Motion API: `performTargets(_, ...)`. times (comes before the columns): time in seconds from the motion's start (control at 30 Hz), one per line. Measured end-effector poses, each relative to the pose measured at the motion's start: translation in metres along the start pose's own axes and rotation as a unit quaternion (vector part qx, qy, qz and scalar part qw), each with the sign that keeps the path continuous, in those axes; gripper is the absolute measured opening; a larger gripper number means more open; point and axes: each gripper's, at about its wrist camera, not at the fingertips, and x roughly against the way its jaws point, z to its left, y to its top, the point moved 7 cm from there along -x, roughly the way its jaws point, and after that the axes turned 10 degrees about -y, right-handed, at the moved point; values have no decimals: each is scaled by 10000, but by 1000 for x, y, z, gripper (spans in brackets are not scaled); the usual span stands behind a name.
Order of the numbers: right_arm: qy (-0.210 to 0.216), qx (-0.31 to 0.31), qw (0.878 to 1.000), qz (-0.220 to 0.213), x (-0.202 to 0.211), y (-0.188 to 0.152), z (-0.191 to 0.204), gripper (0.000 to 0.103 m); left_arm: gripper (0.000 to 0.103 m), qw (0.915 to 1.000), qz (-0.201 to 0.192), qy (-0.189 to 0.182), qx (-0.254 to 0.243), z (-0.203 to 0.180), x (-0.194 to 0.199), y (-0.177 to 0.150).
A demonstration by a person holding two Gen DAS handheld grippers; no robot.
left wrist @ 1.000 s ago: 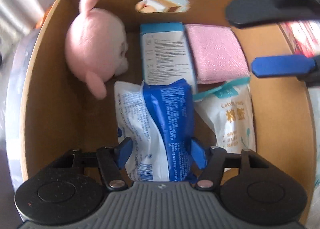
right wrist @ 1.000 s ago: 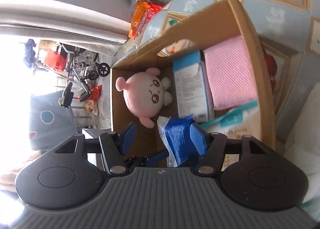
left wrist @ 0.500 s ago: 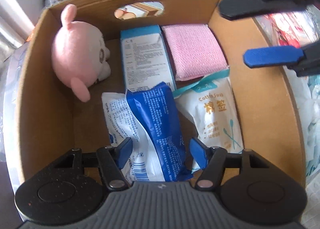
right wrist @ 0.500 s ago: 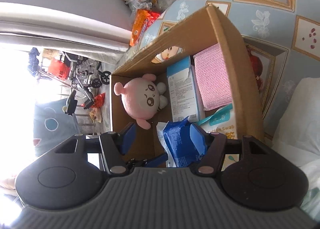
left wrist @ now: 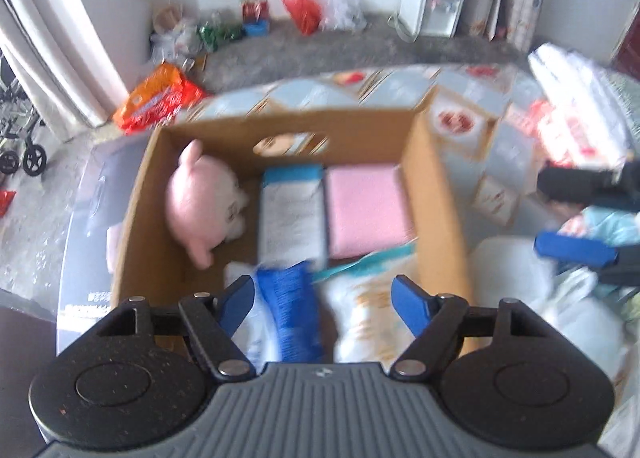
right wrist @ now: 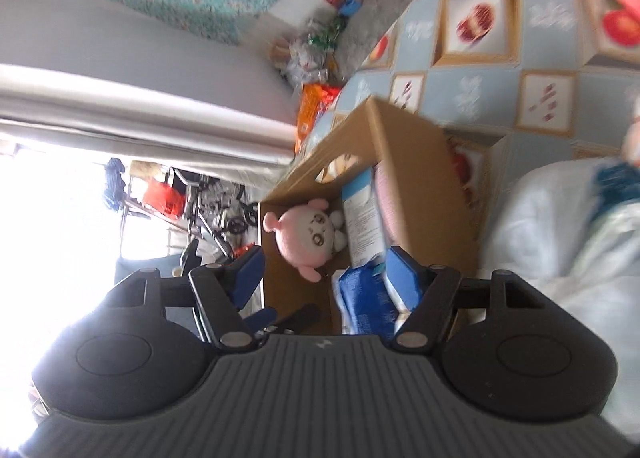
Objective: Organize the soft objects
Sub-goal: 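Move both tools back to the light blue towel on the bed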
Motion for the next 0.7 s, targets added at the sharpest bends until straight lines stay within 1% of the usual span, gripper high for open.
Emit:
performTargets(0.17,-319,-171,9989,-285,61,22,-46,67,77,9993,-190,-255,-173,-64,8,7)
performTargets(0.3,-779,-362,9949,-530,108,39,-98,68,77,9979,-247,-376,-468,-115,3,7)
performTargets(0.4,-1160,-563,9896,-641,135,49,-139,68,77,9959,-213,-520,-705,-150,-7,5)
performTargets(0.57,-1678,-648,9802,-829,162,63,-190,68,77,9917,-129,-867,-939,-206,-25,2)
performTargets(0.7,-2183,-353,9706,-954,165,85,-221,68,69,9880,-19,-997,-1182,-245,-52,-1)
